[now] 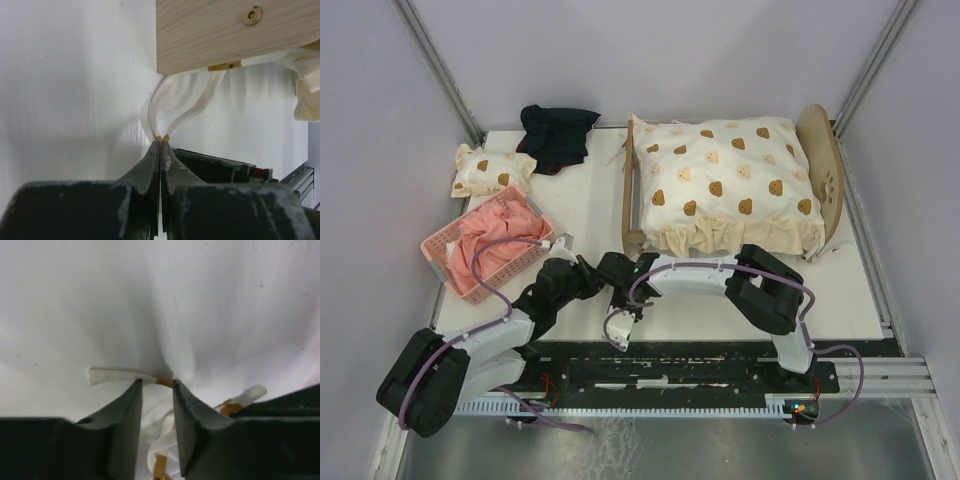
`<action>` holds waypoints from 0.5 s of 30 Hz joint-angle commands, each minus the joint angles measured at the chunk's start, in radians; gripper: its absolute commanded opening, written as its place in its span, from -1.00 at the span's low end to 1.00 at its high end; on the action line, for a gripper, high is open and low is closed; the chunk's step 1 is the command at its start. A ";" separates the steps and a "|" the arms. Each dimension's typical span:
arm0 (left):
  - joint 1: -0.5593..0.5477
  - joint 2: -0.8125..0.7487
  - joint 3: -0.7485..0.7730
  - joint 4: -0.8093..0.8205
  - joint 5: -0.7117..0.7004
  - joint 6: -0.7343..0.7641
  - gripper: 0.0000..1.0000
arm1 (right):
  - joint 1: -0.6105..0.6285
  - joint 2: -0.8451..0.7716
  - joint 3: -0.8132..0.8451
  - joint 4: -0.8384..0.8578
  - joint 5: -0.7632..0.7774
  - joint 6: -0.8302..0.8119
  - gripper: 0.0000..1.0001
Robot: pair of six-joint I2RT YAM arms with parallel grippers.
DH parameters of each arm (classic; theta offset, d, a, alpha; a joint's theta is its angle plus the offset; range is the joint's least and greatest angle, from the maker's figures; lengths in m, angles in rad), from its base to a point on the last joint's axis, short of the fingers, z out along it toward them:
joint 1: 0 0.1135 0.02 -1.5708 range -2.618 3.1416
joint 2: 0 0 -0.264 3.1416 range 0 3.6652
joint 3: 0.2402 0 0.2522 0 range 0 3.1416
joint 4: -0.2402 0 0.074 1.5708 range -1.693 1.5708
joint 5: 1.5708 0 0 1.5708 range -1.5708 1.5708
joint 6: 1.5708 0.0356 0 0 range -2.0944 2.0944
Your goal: Set up the pet bed
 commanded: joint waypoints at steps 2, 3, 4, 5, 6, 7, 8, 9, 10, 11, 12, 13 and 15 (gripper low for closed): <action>0.009 0.006 0.042 0.048 0.015 -0.007 -0.95 | 0.015 0.073 0.043 -0.136 0.001 0.012 -0.51; 0.009 0.004 0.042 0.047 0.015 -0.006 -0.95 | 0.014 0.066 0.035 -0.129 -0.004 0.015 -0.69; 0.009 0.003 0.043 0.046 0.014 -0.006 -0.95 | 0.012 0.060 0.031 -0.120 -0.011 0.023 -0.88; 0.010 0.002 0.044 0.045 0.014 -0.006 -0.95 | 0.009 0.053 0.030 -0.118 -0.020 0.044 -0.95; 0.010 0.002 0.045 0.045 0.015 -0.007 -0.95 | 0.004 0.040 0.029 -0.112 -0.040 0.068 -0.95; 0.010 0.002 0.047 0.045 0.016 -0.007 -0.95 | -0.004 0.023 0.026 -0.104 -0.070 0.097 -0.96; 0.010 0.000 0.048 0.045 0.019 -0.007 -0.95 | -0.012 0.002 0.011 -0.078 -0.100 0.141 -0.96; 0.010 0.000 0.048 0.044 0.020 -0.006 -0.95 | -0.025 -0.025 -0.008 -0.044 -0.130 0.186 -0.96; 0.010 0.000 0.048 0.043 0.020 -0.003 -0.95 | -0.037 -0.047 -0.026 -0.010 -0.155 0.241 -0.95; 0.009 -0.003 0.047 0.042 0.019 -0.002 -0.95 | -0.052 -0.072 -0.043 0.027 -0.171 0.308 -0.96; 0.009 -0.005 0.046 0.041 0.018 0.002 -0.95 | -0.066 -0.098 -0.063 0.082 -0.201 0.383 -0.95; 0.009 -0.009 0.044 0.041 0.019 0.005 -0.95 | -0.082 -0.124 -0.088 0.123 -0.229 0.461 -0.96; 0.009 -0.015 0.040 0.041 0.020 0.013 -0.95 | -0.102 -0.179 -0.148 0.229 -0.239 0.610 -0.95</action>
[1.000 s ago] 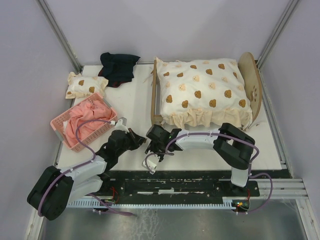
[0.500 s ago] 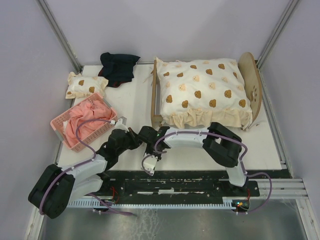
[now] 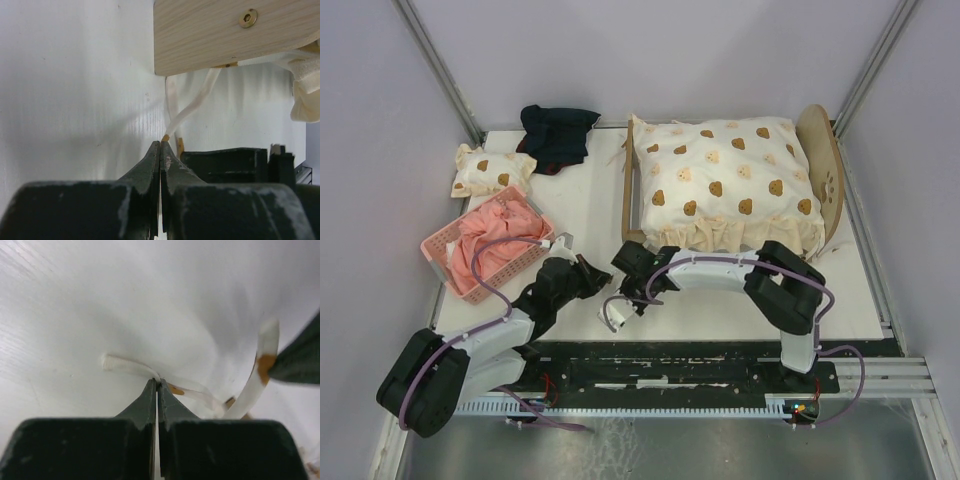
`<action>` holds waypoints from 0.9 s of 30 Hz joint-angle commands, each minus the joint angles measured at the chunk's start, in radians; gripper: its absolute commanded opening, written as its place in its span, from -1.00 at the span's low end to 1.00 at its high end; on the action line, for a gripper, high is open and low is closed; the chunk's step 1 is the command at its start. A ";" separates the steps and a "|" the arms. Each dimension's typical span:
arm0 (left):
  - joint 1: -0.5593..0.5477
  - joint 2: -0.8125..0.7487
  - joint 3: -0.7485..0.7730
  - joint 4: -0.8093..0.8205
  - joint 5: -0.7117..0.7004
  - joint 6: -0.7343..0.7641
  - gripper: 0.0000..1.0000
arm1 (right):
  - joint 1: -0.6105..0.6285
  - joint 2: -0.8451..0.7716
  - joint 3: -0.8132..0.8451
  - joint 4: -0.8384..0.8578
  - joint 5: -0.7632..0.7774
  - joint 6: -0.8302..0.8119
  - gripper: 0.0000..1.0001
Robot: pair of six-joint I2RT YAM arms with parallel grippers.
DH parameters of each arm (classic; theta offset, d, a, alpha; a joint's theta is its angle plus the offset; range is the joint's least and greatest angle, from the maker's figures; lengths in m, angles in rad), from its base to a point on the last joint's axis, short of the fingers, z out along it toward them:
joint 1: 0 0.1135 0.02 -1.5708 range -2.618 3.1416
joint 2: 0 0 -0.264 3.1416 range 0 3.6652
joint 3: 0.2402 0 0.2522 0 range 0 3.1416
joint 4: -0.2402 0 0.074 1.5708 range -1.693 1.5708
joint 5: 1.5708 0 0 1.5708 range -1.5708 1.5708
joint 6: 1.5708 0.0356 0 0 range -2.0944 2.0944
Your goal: Set up the pet bed
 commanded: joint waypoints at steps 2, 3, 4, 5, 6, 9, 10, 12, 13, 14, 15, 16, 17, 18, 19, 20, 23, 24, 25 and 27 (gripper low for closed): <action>0.004 -0.024 0.029 0.038 0.012 0.020 -0.95 | -0.047 -0.184 -0.139 0.304 -0.077 0.509 -0.95; 0.003 -0.027 0.029 0.038 0.013 0.022 -0.95 | -0.049 -0.205 -0.161 0.354 -0.040 0.612 -0.95; 0.005 -0.029 0.029 0.039 0.017 0.023 -0.95 | -0.057 -0.224 -0.180 0.397 0.001 0.726 -0.95; 0.005 -0.031 0.026 0.040 0.020 0.024 -0.95 | -0.063 -0.243 -0.206 0.443 0.037 0.810 -0.96; 0.005 -0.031 0.024 0.043 0.025 0.025 -0.95 | -0.065 -0.263 -0.246 0.486 0.064 0.879 -0.95; 0.005 -0.030 0.012 0.057 0.035 0.023 -0.95 | -0.065 -0.334 -0.362 0.645 0.181 1.080 -0.96; 0.005 -0.029 0.008 0.062 0.036 0.023 -0.95 | -0.066 -0.362 -0.397 0.701 0.235 1.148 -0.95; 0.005 -0.026 -0.001 0.075 0.038 0.020 -0.95 | -0.066 -0.409 -0.444 0.765 0.346 1.287 -0.95; 0.003 -0.023 -0.006 0.083 0.039 0.017 -0.95 | -0.065 -0.428 -0.460 0.780 0.387 1.358 -0.95; 0.003 -0.020 -0.011 0.092 0.042 0.013 -0.95 | -0.064 -0.440 -0.472 0.790 0.415 1.418 -0.96; 0.003 -0.018 -0.014 0.098 0.045 0.009 -0.95 | -0.064 -0.448 -0.487 0.805 0.438 1.479 -0.96; 0.003 -0.016 -0.017 0.105 0.048 0.007 -0.95 | -0.064 -0.452 -0.504 0.834 0.451 1.529 -0.95; 0.003 -0.014 -0.020 0.107 0.051 0.005 -0.95 | -0.063 -0.455 -0.523 0.862 0.462 1.561 -0.96; 0.003 -0.014 -0.023 0.109 0.053 0.004 -0.95 | -0.064 -0.455 -0.537 0.884 0.490 1.592 -0.95; 0.003 -0.015 -0.026 0.109 0.055 0.003 -0.95 | -0.063 -0.456 -0.543 0.892 0.525 1.618 -0.95; 0.003 -0.017 -0.032 0.109 0.056 0.001 -0.95 | -0.062 -0.456 -0.547 0.894 0.574 1.643 -0.96; 0.003 -0.020 -0.049 0.121 0.055 -0.007 -0.95 | -0.063 -0.453 -0.547 0.888 0.668 1.717 -0.95; 0.003 -0.019 -0.054 0.126 0.057 -0.010 -0.95 | -0.063 -0.447 -0.544 0.887 0.684 1.738 -0.96; 0.002 -0.018 -0.057 0.130 0.058 -0.011 -0.95 | -0.063 -0.435 -0.542 0.888 0.698 1.753 -0.96; -0.001 -0.013 -0.067 0.131 0.065 -0.008 -0.95 | -0.063 -0.408 -0.530 0.887 0.732 1.787 -0.96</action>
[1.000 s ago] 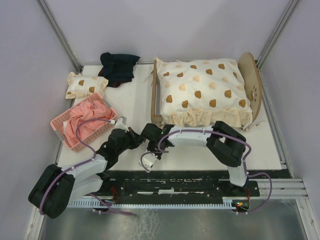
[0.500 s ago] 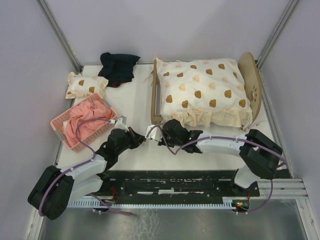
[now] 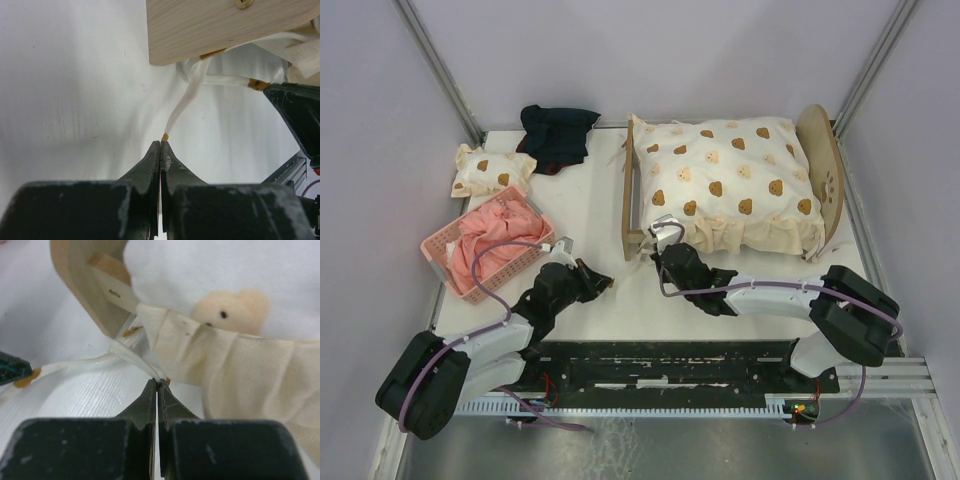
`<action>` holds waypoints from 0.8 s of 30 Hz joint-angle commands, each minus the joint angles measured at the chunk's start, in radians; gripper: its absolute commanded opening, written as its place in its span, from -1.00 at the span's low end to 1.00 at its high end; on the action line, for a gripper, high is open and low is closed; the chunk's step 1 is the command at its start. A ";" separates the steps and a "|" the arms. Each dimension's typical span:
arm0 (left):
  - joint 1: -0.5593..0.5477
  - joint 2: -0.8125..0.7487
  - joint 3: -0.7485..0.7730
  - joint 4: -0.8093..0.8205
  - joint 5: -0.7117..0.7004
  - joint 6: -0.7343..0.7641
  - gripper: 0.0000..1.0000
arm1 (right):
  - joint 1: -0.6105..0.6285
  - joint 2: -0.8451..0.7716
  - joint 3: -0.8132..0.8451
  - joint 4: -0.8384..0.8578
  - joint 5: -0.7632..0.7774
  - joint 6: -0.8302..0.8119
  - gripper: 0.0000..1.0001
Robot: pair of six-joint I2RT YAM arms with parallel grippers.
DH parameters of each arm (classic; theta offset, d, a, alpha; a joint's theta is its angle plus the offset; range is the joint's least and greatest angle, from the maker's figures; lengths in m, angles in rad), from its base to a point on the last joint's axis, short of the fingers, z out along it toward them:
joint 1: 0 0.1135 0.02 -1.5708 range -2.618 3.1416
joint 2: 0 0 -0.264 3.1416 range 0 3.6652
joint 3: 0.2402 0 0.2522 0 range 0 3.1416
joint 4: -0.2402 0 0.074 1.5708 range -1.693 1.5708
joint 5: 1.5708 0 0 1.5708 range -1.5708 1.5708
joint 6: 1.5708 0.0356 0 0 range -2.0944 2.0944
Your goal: Set up the pet bed
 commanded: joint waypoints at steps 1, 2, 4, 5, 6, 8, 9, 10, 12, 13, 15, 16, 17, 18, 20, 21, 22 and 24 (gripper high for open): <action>-0.004 0.004 -0.023 0.064 0.022 -0.009 -0.94 | 0.001 0.027 0.023 0.062 0.147 0.146 -0.96; -0.004 0.003 -0.031 0.066 0.018 -0.010 -0.95 | 0.001 0.032 0.023 0.064 0.170 0.164 -0.96; -0.003 -0.004 -0.048 0.078 0.015 -0.013 -0.95 | 0.001 0.042 0.021 0.087 0.189 0.188 -0.96; -0.003 -0.008 -0.052 0.078 0.014 -0.013 -0.95 | 0.002 0.049 0.026 0.088 0.190 0.196 -0.96; -0.003 -0.013 -0.052 0.077 0.017 -0.010 -0.95 | 0.005 0.056 0.032 0.086 0.192 0.201 -0.96; -0.005 -0.025 -0.044 0.055 0.018 0.008 -0.95 | 0.011 0.068 0.038 0.079 0.199 0.211 -0.96; -0.006 -0.034 -0.036 0.035 0.013 0.020 -0.95 | 0.013 0.074 0.043 0.072 0.208 0.219 -0.96; -0.008 -0.046 -0.030 0.017 0.002 0.030 -0.95 | 0.013 0.077 0.048 0.060 0.221 0.230 -0.96; -0.011 -0.070 -0.025 -0.007 -0.023 0.043 -0.95 | 0.012 0.086 0.056 0.046 0.240 0.245 -0.96; -0.014 -0.083 -0.025 -0.012 -0.032 0.046 -0.95 | 0.012 0.092 0.060 0.046 0.245 0.251 -0.96; -0.015 -0.090 -0.027 -0.019 -0.042 0.049 -0.95 | 0.013 0.098 0.069 0.042 0.248 0.277 -0.96; -0.015 -0.089 -0.027 -0.020 -0.044 0.049 -0.95 | 0.013 0.104 0.076 0.036 0.249 0.288 -0.96; -0.015 -0.084 -0.027 -0.020 -0.045 0.049 -0.95 | 0.013 0.108 0.081 0.035 0.248 0.292 -0.96; -0.016 -0.079 -0.027 -0.019 -0.045 0.049 -0.95 | 0.013 0.113 0.086 0.035 0.245 0.293 -0.96; -0.017 -0.071 -0.026 -0.015 -0.043 0.049 -0.95 | 0.013 0.123 0.107 0.024 0.251 0.293 -0.96; -0.018 -0.068 -0.025 -0.016 -0.044 0.049 -0.95 | 0.013 0.127 0.113 0.015 0.257 0.297 -0.96; -0.019 -0.066 -0.026 -0.015 -0.046 0.049 -0.95 | 0.012 0.132 0.119 0.011 0.261 0.299 -0.96; -0.022 -0.065 -0.029 -0.015 -0.053 0.047 -0.95 | 0.012 0.141 0.126 0.006 0.264 0.302 -0.96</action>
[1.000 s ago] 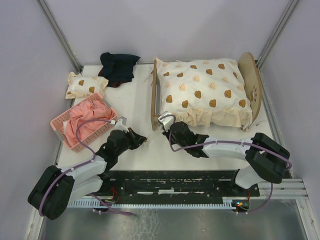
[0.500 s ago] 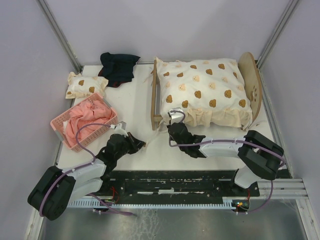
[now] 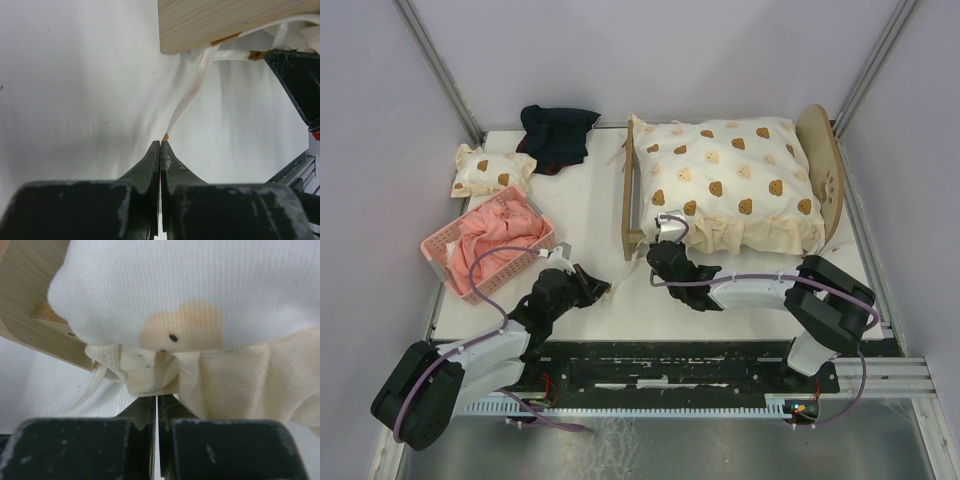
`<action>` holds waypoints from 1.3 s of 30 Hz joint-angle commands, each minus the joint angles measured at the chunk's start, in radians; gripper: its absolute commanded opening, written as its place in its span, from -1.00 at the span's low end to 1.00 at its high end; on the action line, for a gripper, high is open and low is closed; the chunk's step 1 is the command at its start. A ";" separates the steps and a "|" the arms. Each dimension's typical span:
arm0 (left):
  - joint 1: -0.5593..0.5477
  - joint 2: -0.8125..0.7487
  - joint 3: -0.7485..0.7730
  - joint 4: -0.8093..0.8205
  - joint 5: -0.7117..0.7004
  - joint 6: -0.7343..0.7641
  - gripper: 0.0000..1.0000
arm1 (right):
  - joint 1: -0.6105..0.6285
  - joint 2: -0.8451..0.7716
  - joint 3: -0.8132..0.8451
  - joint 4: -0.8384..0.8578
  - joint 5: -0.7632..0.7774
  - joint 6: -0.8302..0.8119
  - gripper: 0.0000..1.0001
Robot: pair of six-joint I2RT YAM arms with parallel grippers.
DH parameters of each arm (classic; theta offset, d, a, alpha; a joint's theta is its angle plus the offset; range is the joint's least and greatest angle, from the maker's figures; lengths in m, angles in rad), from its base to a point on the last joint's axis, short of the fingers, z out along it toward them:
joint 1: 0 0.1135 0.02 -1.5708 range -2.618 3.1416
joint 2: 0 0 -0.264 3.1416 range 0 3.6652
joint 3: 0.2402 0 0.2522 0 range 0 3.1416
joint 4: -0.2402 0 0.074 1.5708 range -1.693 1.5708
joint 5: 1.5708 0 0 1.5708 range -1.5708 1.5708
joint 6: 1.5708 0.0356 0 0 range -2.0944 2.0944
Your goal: Set up the pet bed
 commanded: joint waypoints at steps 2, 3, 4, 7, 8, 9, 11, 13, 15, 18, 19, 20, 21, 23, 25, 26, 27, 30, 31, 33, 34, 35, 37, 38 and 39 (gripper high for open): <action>-0.011 0.007 0.016 0.021 -0.022 0.036 -0.95 | 0.006 0.028 0.062 -0.001 0.039 0.032 -0.96; -0.013 0.007 0.015 0.021 -0.023 0.035 -0.95 | 0.006 0.035 0.065 -0.002 0.035 0.032 -0.96; -0.013 0.007 0.015 0.021 -0.025 0.035 -0.95 | 0.006 0.039 0.066 0.006 0.026 0.029 -0.96; -0.016 0.005 0.009 0.021 -0.029 0.034 -0.95 | 0.008 0.043 0.058 0.000 0.028 0.048 -0.96; -0.016 0.003 0.008 0.022 -0.031 0.035 -0.95 | 0.008 0.036 0.046 0.003 0.042 0.072 -0.96; -0.017 0.001 0.007 0.022 -0.031 0.032 -0.95 | 0.007 0.030 0.031 0.015 0.051 0.086 -0.96; -0.019 -0.001 0.008 0.021 -0.032 0.034 -0.95 | 0.007 0.021 0.014 0.027 0.066 0.098 -0.96; -0.019 -0.005 0.008 0.021 -0.033 0.034 -0.95 | 0.010 0.021 0.015 0.038 0.061 0.085 -0.96; -0.020 -0.007 0.011 0.021 -0.036 0.035 -0.95 | 0.010 0.030 0.029 0.040 0.051 0.074 -0.96; -0.024 -0.005 0.010 0.021 -0.042 0.034 -0.95 | 0.010 0.050 0.058 0.034 0.039 0.067 -0.96; -0.025 -0.003 0.012 0.020 -0.042 0.036 -0.95 | 0.010 0.054 0.059 0.044 0.027 0.057 -0.96; -0.026 -0.003 0.017 0.013 -0.043 0.041 -0.95 | 0.011 0.055 0.052 0.064 0.013 0.044 -0.96; -0.026 -0.006 0.026 -0.001 -0.048 0.050 -0.95 | 0.011 0.053 0.043 0.080 0.009 0.037 -0.96; -0.029 -0.024 0.049 -0.044 -0.064 0.074 -0.85 | 0.012 0.039 0.020 0.083 0.023 0.045 -0.96; -0.038 -0.061 0.073 -0.081 -0.087 0.104 -0.67 | 0.011 0.023 -0.010 0.103 0.033 0.050 -0.96; -0.044 -0.081 0.082 -0.084 -0.094 0.122 -0.60 | 0.012 0.018 -0.023 0.115 0.033 0.045 -0.96; -0.054 -0.099 0.092 -0.086 -0.111 0.143 -0.55 | 0.012 0.012 -0.031 0.125 0.032 0.040 -0.96; -0.103 -0.133 0.134 -0.102 -0.171 0.203 -0.45 | 0.011 0.003 -0.045 0.137 0.022 0.037 -0.96; -0.123 -0.133 0.160 -0.109 -0.195 0.226 -0.44 | 0.012 0.002 -0.046 0.138 0.018 0.036 -0.96; -0.174 -0.116 0.198 -0.105 -0.245 0.273 -0.44 | 0.011 -0.002 -0.051 0.142 0.018 0.036 -0.96; -0.203 -0.099 0.215 -0.091 -0.271 0.305 -0.43 | 0.012 -0.006 -0.055 0.147 0.017 0.038 -0.96; -0.234 -0.078 0.226 -0.074 -0.303 0.333 -0.43 | 0.012 -0.011 -0.061 0.155 0.018 0.039 -0.96; -0.284 -0.025 0.251 -0.025 -0.362 0.405 -0.44 | 0.012 -0.023 -0.067 0.158 0.019 0.040 -0.96; -0.303 0.009 0.263 0.003 -0.383 0.437 -0.43 | 0.012 -0.028 -0.068 0.158 0.019 0.037 -0.96; -0.317 0.042 0.274 0.030 -0.408 0.467 -0.44 | 0.012 -0.031 -0.068 0.155 0.020 0.037 -0.96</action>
